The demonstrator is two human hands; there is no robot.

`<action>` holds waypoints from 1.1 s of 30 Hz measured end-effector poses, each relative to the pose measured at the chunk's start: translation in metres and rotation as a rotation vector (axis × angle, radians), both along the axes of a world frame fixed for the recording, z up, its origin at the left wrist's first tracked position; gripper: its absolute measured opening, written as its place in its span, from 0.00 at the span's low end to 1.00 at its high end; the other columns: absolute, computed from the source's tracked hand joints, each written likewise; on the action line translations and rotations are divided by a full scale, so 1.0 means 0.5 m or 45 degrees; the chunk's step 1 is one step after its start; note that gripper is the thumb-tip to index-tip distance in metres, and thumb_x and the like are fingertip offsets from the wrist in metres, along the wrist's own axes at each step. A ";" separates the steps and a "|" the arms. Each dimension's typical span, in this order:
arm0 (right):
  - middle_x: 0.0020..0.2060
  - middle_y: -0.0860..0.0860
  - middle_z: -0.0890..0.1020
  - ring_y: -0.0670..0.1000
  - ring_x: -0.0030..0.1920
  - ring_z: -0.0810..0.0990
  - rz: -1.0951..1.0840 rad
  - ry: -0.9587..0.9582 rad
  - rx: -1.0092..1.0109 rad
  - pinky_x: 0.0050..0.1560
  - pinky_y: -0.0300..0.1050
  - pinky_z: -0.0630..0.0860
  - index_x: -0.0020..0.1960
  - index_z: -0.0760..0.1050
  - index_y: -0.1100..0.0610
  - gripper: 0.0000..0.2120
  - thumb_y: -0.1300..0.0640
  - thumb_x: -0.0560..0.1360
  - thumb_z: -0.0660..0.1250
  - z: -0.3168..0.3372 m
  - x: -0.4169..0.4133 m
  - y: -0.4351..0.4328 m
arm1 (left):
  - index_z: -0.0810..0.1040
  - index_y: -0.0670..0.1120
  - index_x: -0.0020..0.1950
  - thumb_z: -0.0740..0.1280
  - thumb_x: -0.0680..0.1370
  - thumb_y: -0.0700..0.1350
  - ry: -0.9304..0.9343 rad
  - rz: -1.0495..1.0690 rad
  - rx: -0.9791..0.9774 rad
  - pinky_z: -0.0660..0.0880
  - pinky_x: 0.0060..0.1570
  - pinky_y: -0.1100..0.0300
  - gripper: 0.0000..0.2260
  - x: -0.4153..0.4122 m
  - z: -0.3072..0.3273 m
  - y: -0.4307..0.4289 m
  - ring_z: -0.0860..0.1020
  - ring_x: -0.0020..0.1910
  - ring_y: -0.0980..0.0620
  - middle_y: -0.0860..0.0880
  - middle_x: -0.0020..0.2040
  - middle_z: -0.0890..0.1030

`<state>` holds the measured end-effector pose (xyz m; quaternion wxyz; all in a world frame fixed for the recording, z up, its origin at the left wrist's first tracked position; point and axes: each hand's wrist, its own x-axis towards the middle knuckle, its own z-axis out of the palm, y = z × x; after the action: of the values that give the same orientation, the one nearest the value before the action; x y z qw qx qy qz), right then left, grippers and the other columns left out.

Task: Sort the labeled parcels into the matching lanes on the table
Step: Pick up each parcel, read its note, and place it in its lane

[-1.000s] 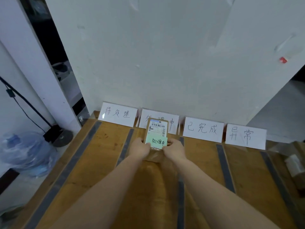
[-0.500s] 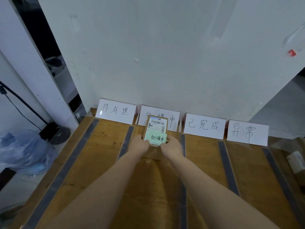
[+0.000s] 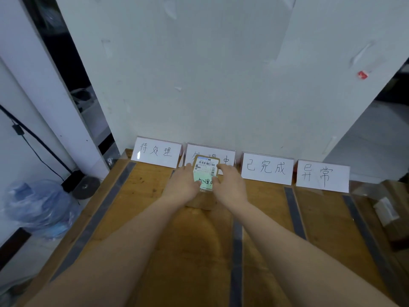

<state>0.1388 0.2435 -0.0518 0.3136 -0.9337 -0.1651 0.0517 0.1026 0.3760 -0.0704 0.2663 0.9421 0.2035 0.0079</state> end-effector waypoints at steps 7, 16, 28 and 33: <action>0.68 0.53 0.71 0.56 0.68 0.67 0.253 -0.276 -0.399 0.66 0.51 0.66 0.73 0.66 0.55 0.23 0.55 0.78 0.62 0.088 -0.030 -0.086 | 0.72 0.42 0.61 0.65 0.79 0.46 -0.071 -0.149 0.500 0.73 0.56 0.52 0.14 -0.063 0.117 -0.041 0.70 0.61 0.46 0.44 0.61 0.74; 0.70 0.55 0.69 0.57 0.72 0.63 0.259 -0.405 -0.580 0.68 0.51 0.61 0.73 0.66 0.54 0.23 0.53 0.79 0.63 0.204 -0.116 -0.207 | 0.71 0.42 0.59 0.64 0.79 0.46 -0.190 -0.255 0.775 0.70 0.52 0.55 0.11 -0.162 0.243 -0.138 0.70 0.61 0.46 0.46 0.57 0.75; 0.62 0.54 0.75 0.57 0.64 0.70 -0.020 -0.521 -0.715 0.62 0.51 0.68 0.67 0.70 0.54 0.19 0.50 0.78 0.64 0.288 -0.340 -0.402 | 0.72 0.43 0.55 0.64 0.78 0.43 -0.360 -0.524 0.863 0.67 0.45 0.57 0.07 -0.343 0.319 -0.302 0.72 0.58 0.46 0.46 0.54 0.75; 0.60 0.53 0.76 0.56 0.64 0.70 -0.137 -0.555 -0.658 0.59 0.50 0.67 0.65 0.72 0.53 0.17 0.51 0.77 0.65 0.308 -0.433 -0.491 | 0.70 0.44 0.50 0.63 0.78 0.42 -0.429 -0.616 0.848 0.63 0.42 0.57 0.03 -0.411 0.340 -0.388 0.72 0.54 0.47 0.46 0.52 0.75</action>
<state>-0.0775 -0.0017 0.1024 0.0263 -0.9787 -0.1602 -0.1256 -0.1032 0.1820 0.0995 -0.0280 0.9826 -0.0827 0.1640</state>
